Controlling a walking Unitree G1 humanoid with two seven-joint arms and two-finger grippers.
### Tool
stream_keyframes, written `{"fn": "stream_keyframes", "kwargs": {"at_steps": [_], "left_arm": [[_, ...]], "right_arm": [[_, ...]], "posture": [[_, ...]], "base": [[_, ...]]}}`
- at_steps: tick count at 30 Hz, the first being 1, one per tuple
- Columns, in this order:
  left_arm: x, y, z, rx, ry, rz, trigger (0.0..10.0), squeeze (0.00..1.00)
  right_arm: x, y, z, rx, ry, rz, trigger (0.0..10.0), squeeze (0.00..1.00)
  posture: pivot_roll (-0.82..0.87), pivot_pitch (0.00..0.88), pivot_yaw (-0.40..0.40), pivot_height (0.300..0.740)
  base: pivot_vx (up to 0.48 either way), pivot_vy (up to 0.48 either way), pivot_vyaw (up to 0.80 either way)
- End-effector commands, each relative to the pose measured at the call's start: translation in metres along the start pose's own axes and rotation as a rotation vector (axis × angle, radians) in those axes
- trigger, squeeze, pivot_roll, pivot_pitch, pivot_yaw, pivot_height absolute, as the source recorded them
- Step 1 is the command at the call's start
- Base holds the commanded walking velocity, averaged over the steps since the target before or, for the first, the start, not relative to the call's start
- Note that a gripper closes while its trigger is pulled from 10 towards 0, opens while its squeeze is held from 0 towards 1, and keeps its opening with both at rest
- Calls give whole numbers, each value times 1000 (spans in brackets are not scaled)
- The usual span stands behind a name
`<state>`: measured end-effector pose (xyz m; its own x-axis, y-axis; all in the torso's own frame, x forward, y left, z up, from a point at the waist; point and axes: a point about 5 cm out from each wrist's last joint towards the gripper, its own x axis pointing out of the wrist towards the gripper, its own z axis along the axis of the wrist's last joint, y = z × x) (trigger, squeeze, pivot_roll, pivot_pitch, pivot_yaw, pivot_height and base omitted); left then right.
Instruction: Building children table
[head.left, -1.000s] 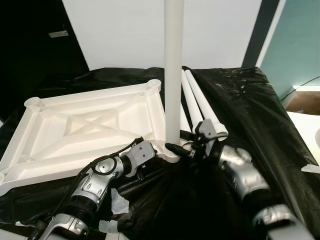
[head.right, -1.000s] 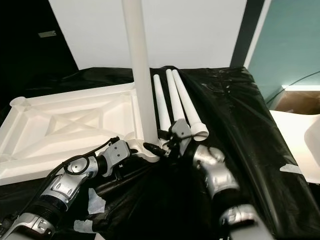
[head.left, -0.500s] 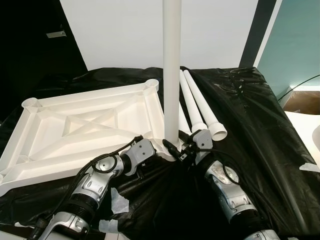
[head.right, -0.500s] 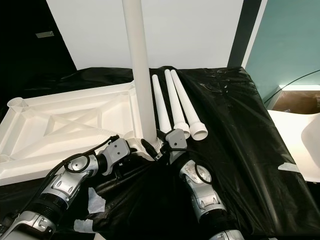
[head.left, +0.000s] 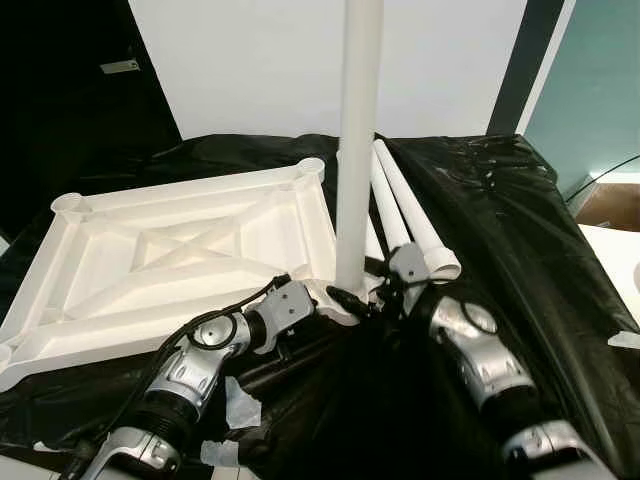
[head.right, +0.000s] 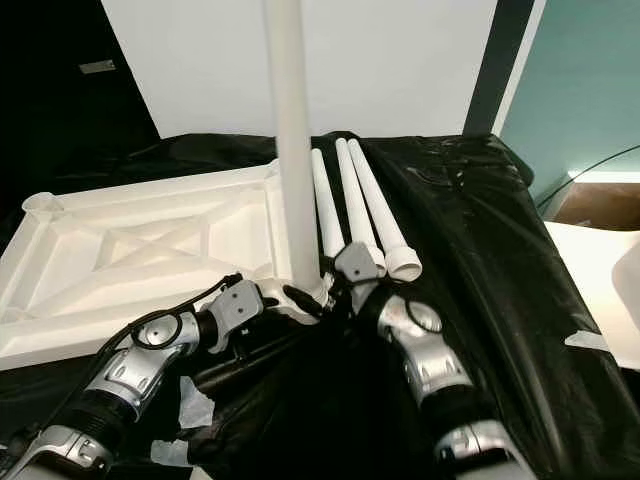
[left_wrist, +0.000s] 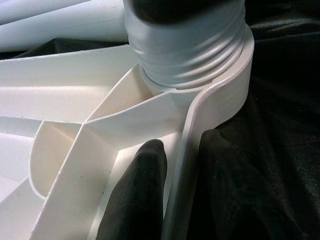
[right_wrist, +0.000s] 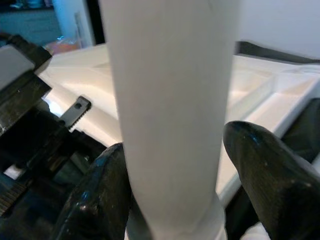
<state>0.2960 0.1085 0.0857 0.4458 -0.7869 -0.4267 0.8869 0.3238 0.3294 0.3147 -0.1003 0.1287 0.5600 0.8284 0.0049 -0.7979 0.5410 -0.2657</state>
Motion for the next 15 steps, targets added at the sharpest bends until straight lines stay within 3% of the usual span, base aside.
{"fn": "stream_keyframes", "kwargs": {"at_steps": [1, 2, 3, 4, 5, 6, 7, 15], "left_arm": [[6, -26, -24, -59, 95, -110, 10000, 0], [6, -26, -24, -59, 95, -110, 10000, 0], [6, -26, -24, -59, 95, -107, 10000, 0], [6, -26, -24, -59, 95, -107, 10000, 0], [6, -25, -23, -60, 95, -105, 10000, 0], [6, -25, -23, -60, 95, -105, 10000, 0], [6, -25, -24, -60, 95, -102, 10000, 0], [2, -24, -26, -62, 101, -92, 10000, 0]], "right_arm": [[-1, -6, -3, 6, 35, 88, 10000, 0], [-1, -6, -3, 6, 35, 88, 10000, 0], [-1, -9, -3, -3, 64, 150, 3686, 0], [-1, -9, -3, -3, 64, 150, 3686, 0], [-2, -11, -4, -3, 82, 191, 1373, 0], [-2, -11, -4, -3, 82, 191, 1373, 0], [-2, -13, -4, -1, 99, 218, 0, 0], [-3, -15, -7, 48, 135, 249, 0, 0]], "posture": [[62, 0, 28, 740], [62, 0, 28, 740], [65, 0, 26, 740], [65, 0, 26, 740], [69, 0, 25, 740], [69, 0, 25, 740], [74, 0, 25, 740], [81, 0, 21, 740]], "base": [[0, 0, 0], [0, 0, 0], [0, 0, 0], [0, 0, 0], [0, 0, 0], [0, 0, 0], [0, 0, 0], [0, 0, 0]]}}
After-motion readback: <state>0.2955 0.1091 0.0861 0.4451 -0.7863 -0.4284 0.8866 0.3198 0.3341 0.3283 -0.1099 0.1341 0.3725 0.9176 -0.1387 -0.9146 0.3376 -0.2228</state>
